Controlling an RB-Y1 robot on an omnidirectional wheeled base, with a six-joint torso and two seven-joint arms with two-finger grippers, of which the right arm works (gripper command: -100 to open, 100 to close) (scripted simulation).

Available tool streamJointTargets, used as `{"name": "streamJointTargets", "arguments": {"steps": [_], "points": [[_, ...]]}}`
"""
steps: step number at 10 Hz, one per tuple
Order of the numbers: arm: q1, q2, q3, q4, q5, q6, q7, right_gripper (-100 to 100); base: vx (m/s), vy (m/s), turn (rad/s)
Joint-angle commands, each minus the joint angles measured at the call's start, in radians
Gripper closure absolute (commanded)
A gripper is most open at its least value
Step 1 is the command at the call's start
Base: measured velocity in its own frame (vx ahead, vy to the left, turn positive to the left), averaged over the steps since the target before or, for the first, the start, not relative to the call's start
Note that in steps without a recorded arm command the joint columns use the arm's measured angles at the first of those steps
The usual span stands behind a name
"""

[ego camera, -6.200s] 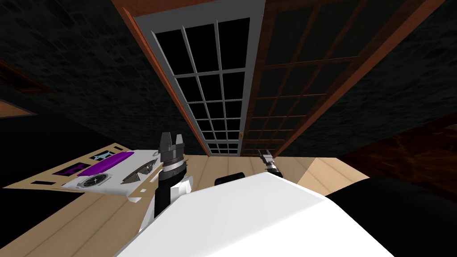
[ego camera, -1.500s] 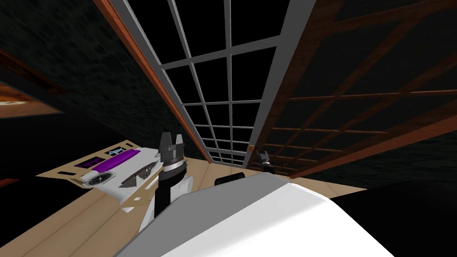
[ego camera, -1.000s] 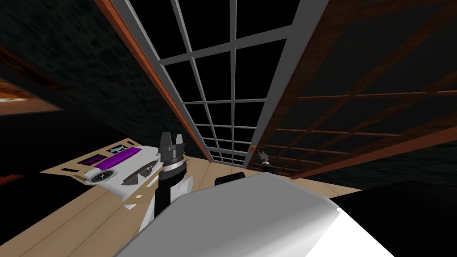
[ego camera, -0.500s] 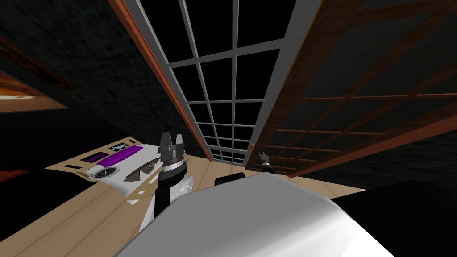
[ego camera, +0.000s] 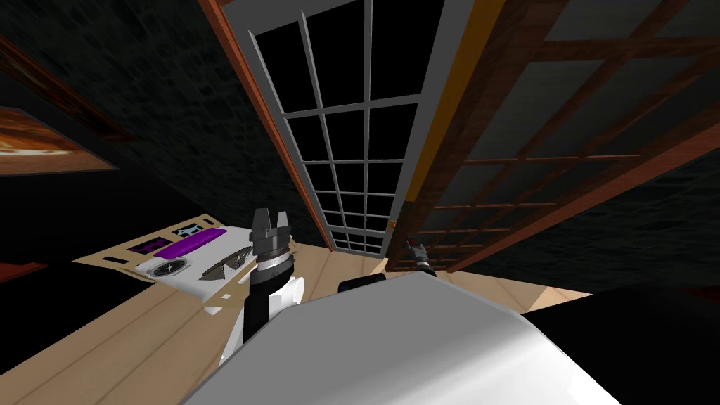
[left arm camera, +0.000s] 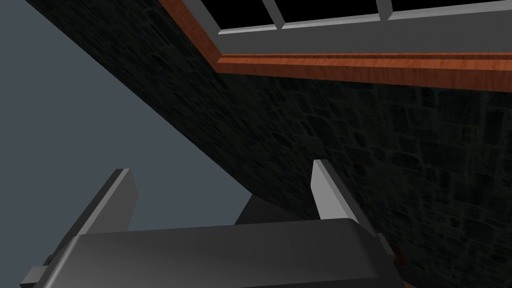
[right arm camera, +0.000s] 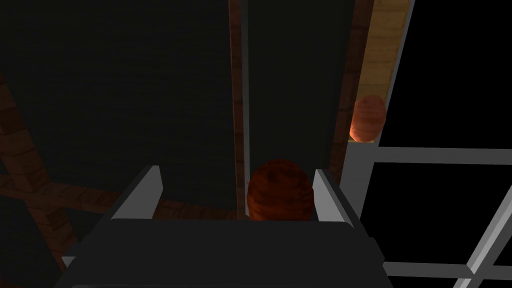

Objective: Pull the door open

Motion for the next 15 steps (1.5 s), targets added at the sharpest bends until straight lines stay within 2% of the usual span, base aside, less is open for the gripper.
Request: {"name": "streamJointTargets", "arguments": {"steps": [1, 7, 8, 9, 10, 13, 14, 15], "points": [[0.031, -0.018, -0.022, -0.005, -0.017, 0.023, -0.03, 100, -0.121, 0.0, -0.015], [0.037, -0.02, -0.024, -0.002, -0.021, 0.024, -0.041, 100, -0.036, 0.005, -0.003], [0.053, -0.027, -0.028, 0.005, -0.034, 0.025, -0.073, 100, -0.086, 0.006, 0.021], [0.037, -0.027, -0.028, 0.016, -0.034, 0.025, -0.073, 100, -0.091, 0.007, 0.016], [0.053, -0.027, -0.028, 0.005, -0.034, 0.025, -0.073, 100, -0.042, 0.002, -0.026], [0.053, -0.027, -0.028, 0.005, -0.034, 0.025, -0.073, 100, -0.012, 0.005, -0.012], [0.06, -0.031, -0.029, 0.009, -0.044, 0.025, -0.105, 100, -0.03, -0.004, 0.033], [0.06, -0.031, -0.029, 0.009, -0.044, 0.025, -0.105, 100, -0.048, 0.001, 0.012]]}}
